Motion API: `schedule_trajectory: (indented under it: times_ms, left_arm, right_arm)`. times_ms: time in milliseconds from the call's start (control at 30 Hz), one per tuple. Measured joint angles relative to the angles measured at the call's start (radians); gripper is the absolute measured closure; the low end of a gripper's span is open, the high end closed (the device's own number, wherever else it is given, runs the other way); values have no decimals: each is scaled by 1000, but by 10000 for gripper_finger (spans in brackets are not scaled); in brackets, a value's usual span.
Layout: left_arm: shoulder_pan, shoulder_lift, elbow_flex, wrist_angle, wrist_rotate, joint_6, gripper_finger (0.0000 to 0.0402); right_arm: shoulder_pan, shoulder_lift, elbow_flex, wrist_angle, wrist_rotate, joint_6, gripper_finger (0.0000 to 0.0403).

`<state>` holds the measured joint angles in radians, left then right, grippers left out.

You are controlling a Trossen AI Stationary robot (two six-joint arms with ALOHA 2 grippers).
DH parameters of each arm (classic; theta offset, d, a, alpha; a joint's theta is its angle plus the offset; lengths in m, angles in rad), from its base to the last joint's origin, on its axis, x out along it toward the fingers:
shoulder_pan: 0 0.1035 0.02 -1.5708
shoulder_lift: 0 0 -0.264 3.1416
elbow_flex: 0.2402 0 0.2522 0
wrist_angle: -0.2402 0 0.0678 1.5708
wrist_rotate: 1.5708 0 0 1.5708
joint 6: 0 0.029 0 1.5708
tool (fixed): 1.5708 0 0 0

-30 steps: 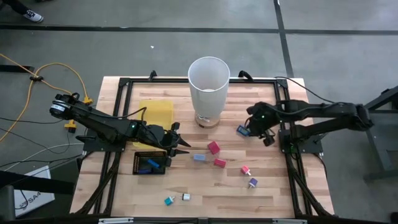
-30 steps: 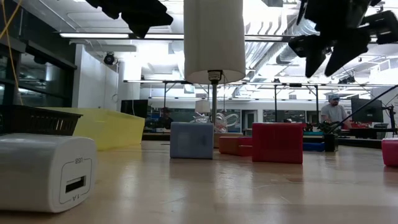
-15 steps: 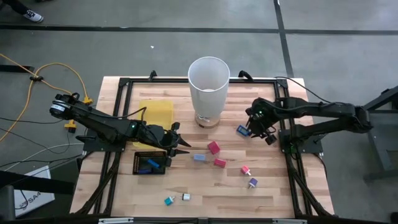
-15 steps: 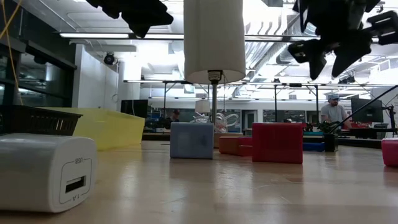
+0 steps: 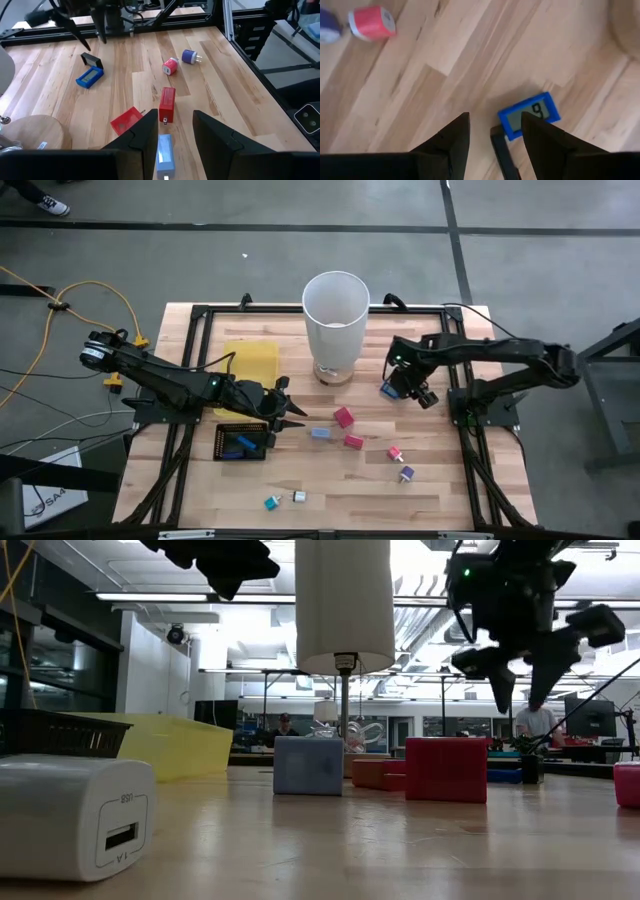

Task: Pick & Place Office items
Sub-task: Put the black digital clock into the black bin

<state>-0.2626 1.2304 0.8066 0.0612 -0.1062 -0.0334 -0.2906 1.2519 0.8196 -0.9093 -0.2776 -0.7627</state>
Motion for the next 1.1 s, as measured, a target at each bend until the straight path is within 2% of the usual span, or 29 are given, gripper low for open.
schedule_trajectory:
  times_ms: [200,333,833,1100]
  left_arm:
    - [0,0,0,0,0,0,284]
    - [0,0,0,0,0,0,284]
    - [0,0,0,1,0,0,284]
    - [0,0,0,4,0,0,284]
  right_arm:
    - [0,76,0,-8,23,-77,238]
    - [0,114,0,-11,74,-104,238]
    - [0,197,-3,-22,176,-98,238]
    - [0,196,-69,48,200,-72,238]
